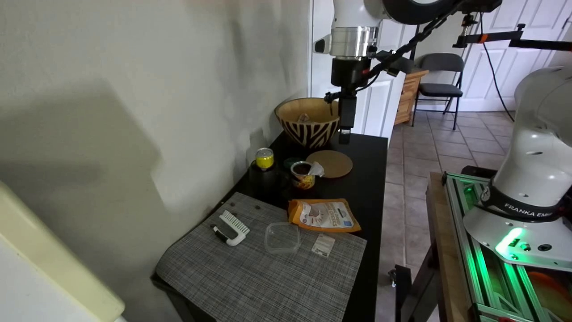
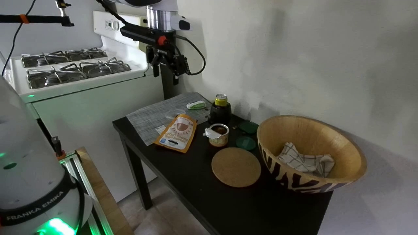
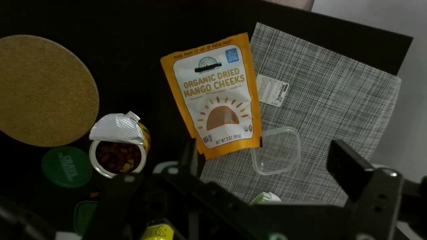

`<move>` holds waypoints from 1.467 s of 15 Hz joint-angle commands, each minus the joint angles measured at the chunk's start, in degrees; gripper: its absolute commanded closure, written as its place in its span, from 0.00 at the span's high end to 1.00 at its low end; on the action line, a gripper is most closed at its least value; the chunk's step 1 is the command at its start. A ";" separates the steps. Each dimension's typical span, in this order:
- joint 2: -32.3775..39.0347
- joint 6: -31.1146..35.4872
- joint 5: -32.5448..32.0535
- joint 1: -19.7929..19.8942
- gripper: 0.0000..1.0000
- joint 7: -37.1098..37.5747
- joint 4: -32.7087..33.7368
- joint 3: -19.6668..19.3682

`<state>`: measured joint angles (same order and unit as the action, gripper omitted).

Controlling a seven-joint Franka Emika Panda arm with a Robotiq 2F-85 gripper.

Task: Move the bowl to the right

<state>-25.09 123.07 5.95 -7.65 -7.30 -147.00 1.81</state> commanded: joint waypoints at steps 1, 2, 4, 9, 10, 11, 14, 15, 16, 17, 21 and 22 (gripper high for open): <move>0.95 1.60 -0.75 -0.25 1.00 -0.88 0.32 0.97; 3.99 2.79 -1.86 -0.87 1.00 -0.97 1.61 2.24; 10.31 6.74 -2.83 -2.64 1.00 -1.54 3.74 4.67; 24.11 14.50 -11.05 -3.83 1.00 4.38 9.29 10.99; 26.94 15.56 -12.68 -3.95 1.00 5.80 10.52 11.40; 29.41 16.50 -13.66 -4.25 1.00 6.78 11.49 11.59; 35.70 17.48 -15.00 -5.31 1.00 8.75 14.55 11.26; 37.91 17.68 -14.66 -5.60 1.00 8.69 15.79 11.15; 39.57 17.50 -14.48 -5.95 1.00 8.73 16.99 11.08; 41.15 16.95 -14.33 -6.37 1.00 8.65 18.27 11.11; 45.98 15.27 -13.75 -7.64 1.00 7.69 22.59 11.06; 46.23 15.37 -11.89 -6.93 1.00 3.66 23.10 12.37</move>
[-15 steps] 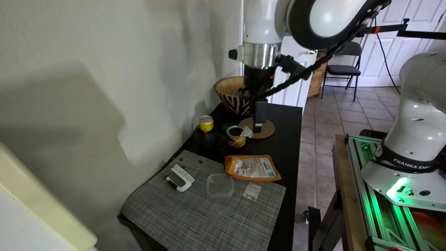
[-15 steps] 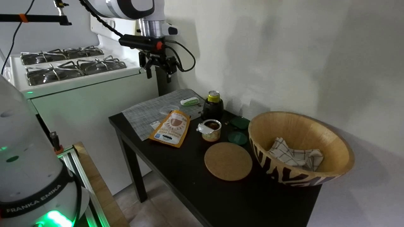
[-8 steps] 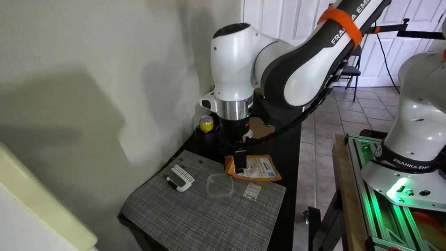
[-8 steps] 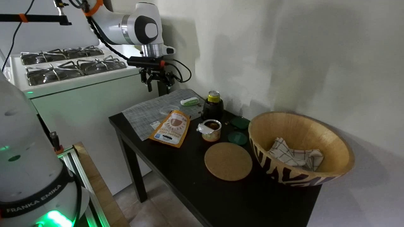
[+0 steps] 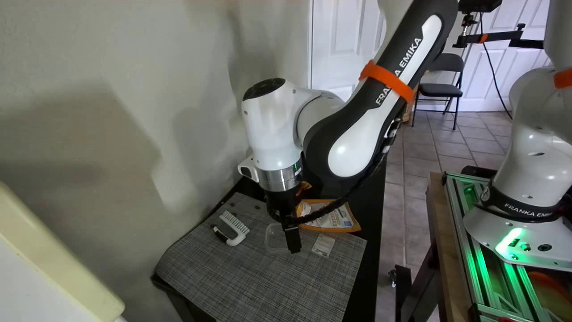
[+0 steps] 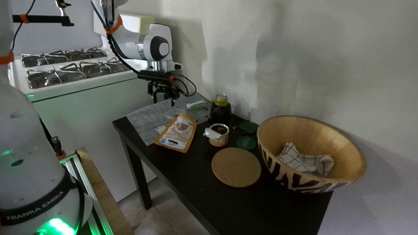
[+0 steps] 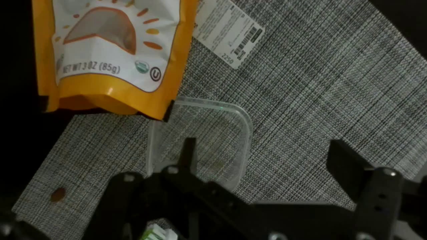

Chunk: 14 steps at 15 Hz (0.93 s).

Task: Move the bowl to the right

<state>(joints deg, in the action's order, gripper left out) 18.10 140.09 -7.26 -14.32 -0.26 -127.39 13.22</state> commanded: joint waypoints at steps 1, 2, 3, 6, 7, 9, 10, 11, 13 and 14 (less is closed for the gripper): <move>0.95 -0.14 0.39 -0.45 1.00 -0.93 0.96 -0.10; 1.76 -0.14 0.54 -0.48 1.00 -1.74 1.72 0.16; 2.23 -0.15 0.56 -0.52 1.00 -2.14 2.24 0.31; 3.65 1.32 0.23 -0.65 1.00 -2.51 3.18 0.22; 4.89 2.18 -1.25 -1.49 1.00 -0.73 3.82 -0.60; 6.26 5.38 -1.67 -1.86 1.00 0.22 4.05 -1.06; 6.99 7.41 -2.14 -2.22 1.00 0.94 4.09 -1.61; 7.68 9.26 -2.38 -2.56 0.99 1.39 4.08 -2.08; 9.21 12.74 -4.08 -4.08 0.92 3.58 4.19 -4.01; 10.03 14.06 -4.21 -4.46 0.79 4.03 4.39 -4.48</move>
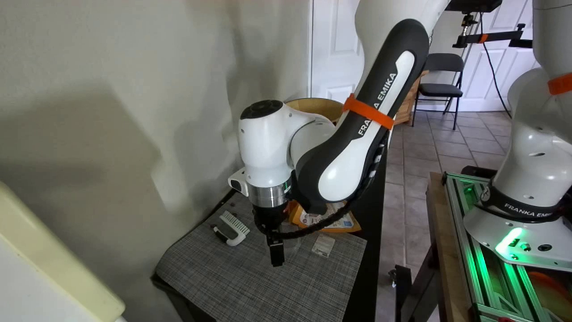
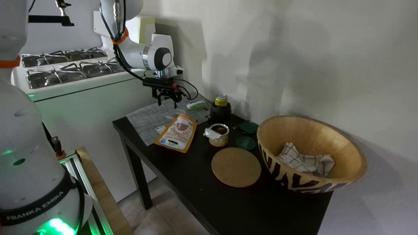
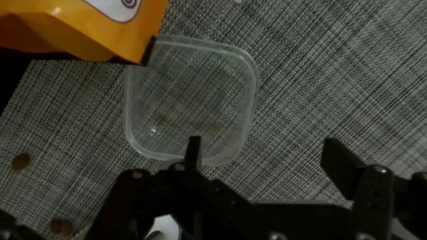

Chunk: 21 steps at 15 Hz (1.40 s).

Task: Move the bowl to the right

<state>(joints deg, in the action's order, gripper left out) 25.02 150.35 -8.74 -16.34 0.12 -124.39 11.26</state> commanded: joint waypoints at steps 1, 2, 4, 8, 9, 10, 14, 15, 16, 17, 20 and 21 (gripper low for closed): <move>3.66 4.66 -3.22 -3.09 0.73 4.44 1.51 -3.29; 4.03 5.03 -3.45 -3.65 0.65 4.84 1.62 -3.83; 4.78 5.35 -3.65 -4.53 0.48 5.44 1.94 -4.63; 4.02 3.98 -3.79 -6.04 0.16 6.38 1.88 -5.37; 3.52 3.69 -3.90 -6.46 0.09 6.82 1.68 -5.51; 2.95 3.36 -4.09 -6.91 0.02 7.29 1.38 -5.71; 1.75 2.12 -4.57 -7.92 0.02 8.70 0.98 -6.18; 0.95 2.10 -4.74 -7.92 0.02 8.93 0.46 -6.26; 0.13 2.91 -5.13 -7.92 0.02 9.12 -0.18 -6.45; -1.47 4.37 -5.77 -8.04 0.02 9.80 -1.43 -6.96; -7.01 8.35 -8.01 -8.39 0.02 13.93 -5.60 -9.01; -9.03 9.72 -9.60 -8.83 0.02 16.38 -7.05 -10.36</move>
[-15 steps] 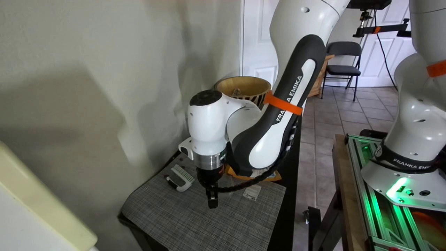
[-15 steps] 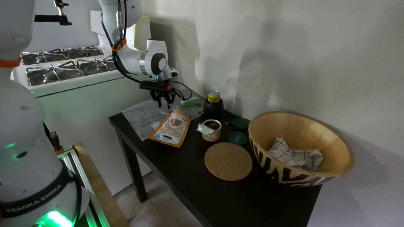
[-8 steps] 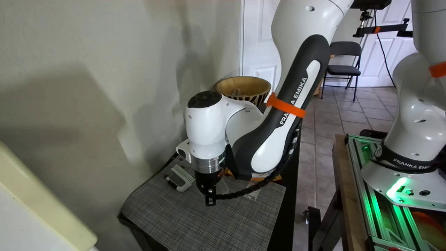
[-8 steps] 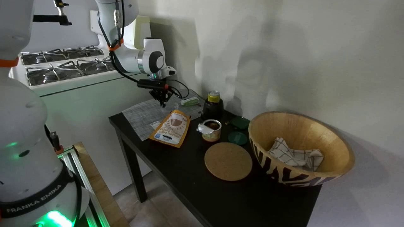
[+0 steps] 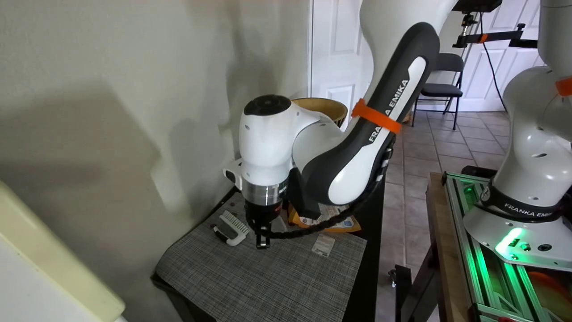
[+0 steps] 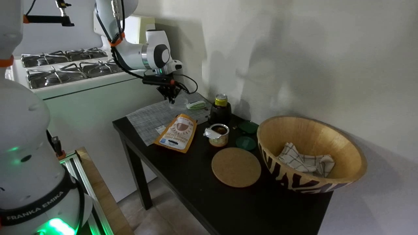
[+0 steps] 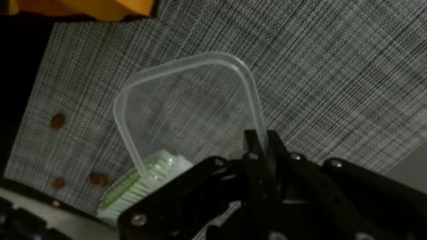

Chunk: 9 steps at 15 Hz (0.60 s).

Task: Move the bowl to the right

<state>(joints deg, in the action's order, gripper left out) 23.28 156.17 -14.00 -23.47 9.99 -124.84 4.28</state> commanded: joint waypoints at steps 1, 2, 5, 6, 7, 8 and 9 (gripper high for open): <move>-9.29 4.78 -6.13 -2.13 0.02 9.24 -8.18 -4.78; -11.64 4.64 -8.03 -2.42 0.02 12.05 -9.76 -5.99; -18.22 0.58 -11.07 -0.26 0.02 19.06 -14.87 -6.83; -20.30 0.04 -11.90 -1.44 0.02 21.96 -17.09 -9.25; -22.56 -0.68 -12.88 -0.92 0.02 24.72 -19.28 -9.84; -24.37 -0.88 -13.77 -0.30 0.02 27.43 -21.52 -10.78; -26.03 -0.84 -14.00 0.52 0.02 29.26 -23.96 -11.70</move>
<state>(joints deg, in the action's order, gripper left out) 4.56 156.30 -24.98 -23.96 31.75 -140.49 -5.07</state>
